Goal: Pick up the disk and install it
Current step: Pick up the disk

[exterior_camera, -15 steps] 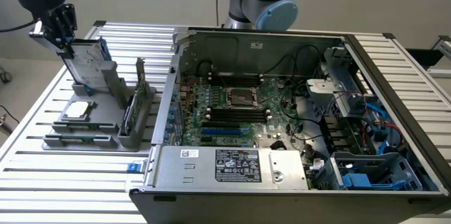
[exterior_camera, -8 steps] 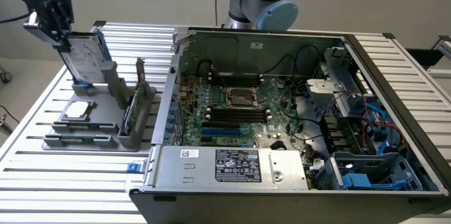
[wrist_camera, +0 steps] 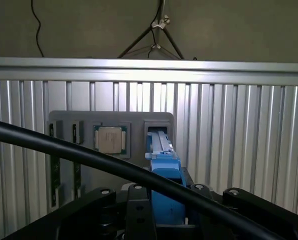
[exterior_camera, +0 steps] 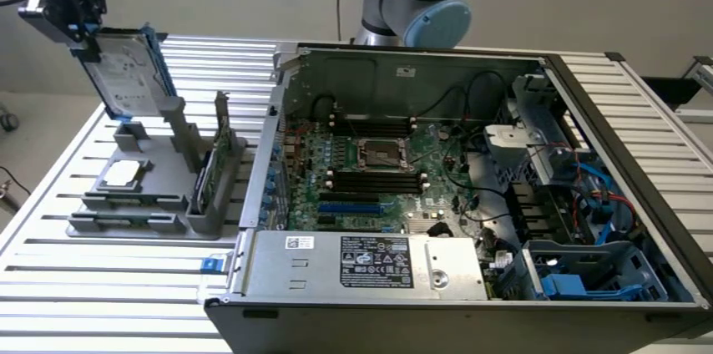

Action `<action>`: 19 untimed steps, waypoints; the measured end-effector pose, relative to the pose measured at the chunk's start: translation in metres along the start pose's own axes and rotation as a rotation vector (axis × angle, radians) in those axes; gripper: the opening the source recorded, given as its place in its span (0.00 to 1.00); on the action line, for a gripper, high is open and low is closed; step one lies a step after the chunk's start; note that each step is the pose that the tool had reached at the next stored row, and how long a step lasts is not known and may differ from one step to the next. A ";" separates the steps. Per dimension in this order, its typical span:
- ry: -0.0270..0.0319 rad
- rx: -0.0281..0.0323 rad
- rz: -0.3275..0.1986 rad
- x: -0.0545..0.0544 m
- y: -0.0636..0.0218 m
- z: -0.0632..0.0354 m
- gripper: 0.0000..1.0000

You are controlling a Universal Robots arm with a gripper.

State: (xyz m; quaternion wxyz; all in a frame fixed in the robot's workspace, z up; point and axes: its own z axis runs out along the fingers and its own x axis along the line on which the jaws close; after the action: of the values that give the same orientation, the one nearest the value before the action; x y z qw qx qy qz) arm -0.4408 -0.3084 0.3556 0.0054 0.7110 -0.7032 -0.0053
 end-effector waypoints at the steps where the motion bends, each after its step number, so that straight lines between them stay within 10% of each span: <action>1: 0.0003 0.0000 0.000 0.000 0.0001 -0.0049 0.33; 8: 0.0019 -0.0001 0.000 -0.001 -0.0017 -0.0369 0.33; 19: 0.0019 -0.0050 0.000 -0.001 -0.0508 -0.0859 0.33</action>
State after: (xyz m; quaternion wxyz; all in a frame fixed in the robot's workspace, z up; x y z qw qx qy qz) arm -0.3887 -0.3071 0.4407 0.0078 0.7109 -0.7033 -0.0063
